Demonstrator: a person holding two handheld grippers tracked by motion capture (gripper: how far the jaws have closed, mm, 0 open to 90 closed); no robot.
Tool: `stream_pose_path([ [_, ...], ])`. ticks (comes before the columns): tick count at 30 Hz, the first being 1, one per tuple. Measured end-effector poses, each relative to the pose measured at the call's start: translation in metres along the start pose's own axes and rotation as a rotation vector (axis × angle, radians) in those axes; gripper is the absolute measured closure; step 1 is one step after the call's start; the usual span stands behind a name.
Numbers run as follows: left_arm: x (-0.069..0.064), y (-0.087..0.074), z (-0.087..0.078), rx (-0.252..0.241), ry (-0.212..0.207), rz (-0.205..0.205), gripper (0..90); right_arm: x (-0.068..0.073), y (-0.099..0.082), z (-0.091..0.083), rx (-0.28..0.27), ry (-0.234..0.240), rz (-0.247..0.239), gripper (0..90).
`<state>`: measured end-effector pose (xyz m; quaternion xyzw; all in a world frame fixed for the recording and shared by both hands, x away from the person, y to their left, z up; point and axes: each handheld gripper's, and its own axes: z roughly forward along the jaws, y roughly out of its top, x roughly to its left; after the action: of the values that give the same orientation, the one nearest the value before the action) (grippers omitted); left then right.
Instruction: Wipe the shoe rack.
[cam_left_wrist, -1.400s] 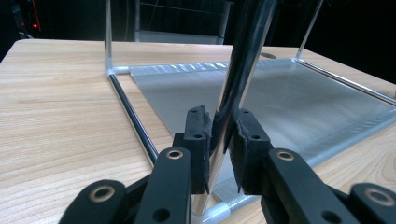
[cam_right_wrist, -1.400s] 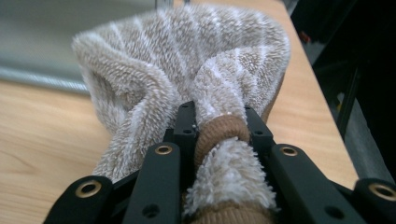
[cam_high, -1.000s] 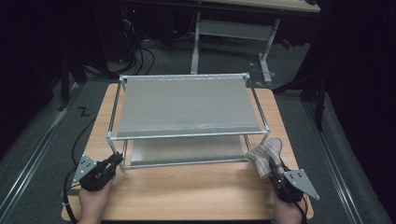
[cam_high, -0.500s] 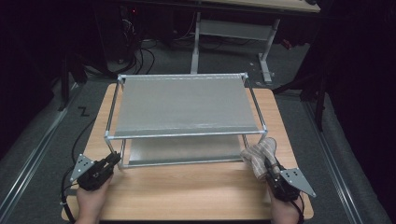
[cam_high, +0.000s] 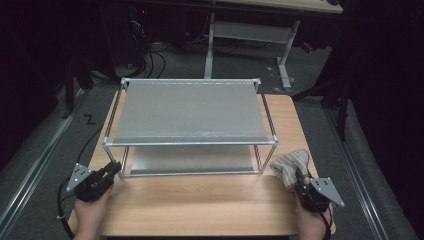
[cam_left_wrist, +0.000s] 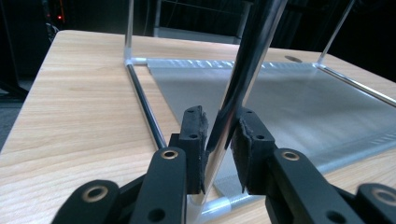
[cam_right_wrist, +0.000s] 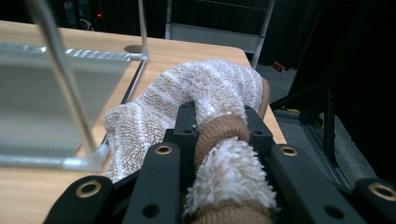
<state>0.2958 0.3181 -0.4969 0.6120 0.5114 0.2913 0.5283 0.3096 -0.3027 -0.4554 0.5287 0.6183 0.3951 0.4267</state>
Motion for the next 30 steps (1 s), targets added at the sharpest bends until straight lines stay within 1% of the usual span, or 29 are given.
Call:
stream_pose_path([
  [2, 0.0, -0.001, -0.003, 0.004, 0.012, -0.002, 70.5, 0.0, 0.001, 0.007, 0.001, 0.007, 0.01, 73.6],
  [3, -0.001, -0.001, -0.005, 0.005, 0.019, 0.004, 69.0, 0.0, 0.002, 0.01, 0.002, 0.012, 0.008, 73.6],
  [6, -0.004, -0.001, -0.01, 0.005, 0.025, 0.014, 68.0, 0.005, 0.003, 0.023, 0.015, 0.052, 0.01, 73.6],
  [8, -0.007, 0.0, -0.011, 0.009, 0.026, 0.03, 69.2, 0.011, 0.003, 0.03, 0.033, 0.082, 0.002, 73.6],
  [9, -0.009, 0.0, -0.012, 0.014, 0.028, 0.039, 71.3, 0.015, 0.002, 0.034, 0.042, 0.092, -0.004, 73.6],
  [10, -0.012, 0.001, -0.012, 0.016, 0.048, 0.05, 72.4, 0.017, 0.002, 0.036, 0.052, 0.112, -0.009, 73.6],
  [11, -0.012, 0.001, -0.012, 0.019, 0.053, 0.054, 73.8, 0.019, 0.001, 0.039, 0.059, 0.135, -0.004, 73.7],
  [12, -0.013, 0.002, -0.012, 0.02, 0.063, 0.053, 75.5, 0.021, 0.001, 0.04, 0.063, 0.149, -0.002, 73.7],
  [13, -0.012, 0.002, -0.011, 0.021, 0.066, 0.051, 78.0, 0.022, 0.001, 0.039, 0.064, 0.161, -0.008, 73.7],
  [14, -0.012, 0.003, -0.01, 0.023, 0.068, 0.052, 78.3, 0.024, 0.001, 0.039, 0.062, 0.167, -0.008, 73.7],
  [16, -0.011, 0.005, -0.006, 0.033, 0.076, 0.058, 78.4, 0.026, 0.0, 0.033, 0.061, 0.202, -0.004, 73.8],
  [17, -0.011, 0.006, -0.004, 0.036, 0.079, 0.063, 78.4, 0.028, -0.001, 0.029, 0.063, 0.209, -0.012, 73.8],
  [21, -0.011, 0.012, 0.007, 0.059, 0.067, 0.059, 78.5, 0.032, -0.004, 0.016, 0.061, 0.225, -0.035, 73.8],
  [24, -0.013, 0.016, 0.018, 0.076, 0.065, 0.072, 78.2, 0.033, -0.006, 0.008, 0.059, 0.229, -0.043, 73.9],
  [27, -0.013, 0.02, 0.032, 0.087, 0.071, 0.08, 76.2, 0.034, -0.008, 0.003, 0.064, 0.241, -0.049, 74.0],
  [30, -0.011, 0.021, 0.044, 0.084, 0.091, 0.06, 75.2, 0.036, -0.01, -0.003, 0.065, 0.268, -0.042, 74.1],
])
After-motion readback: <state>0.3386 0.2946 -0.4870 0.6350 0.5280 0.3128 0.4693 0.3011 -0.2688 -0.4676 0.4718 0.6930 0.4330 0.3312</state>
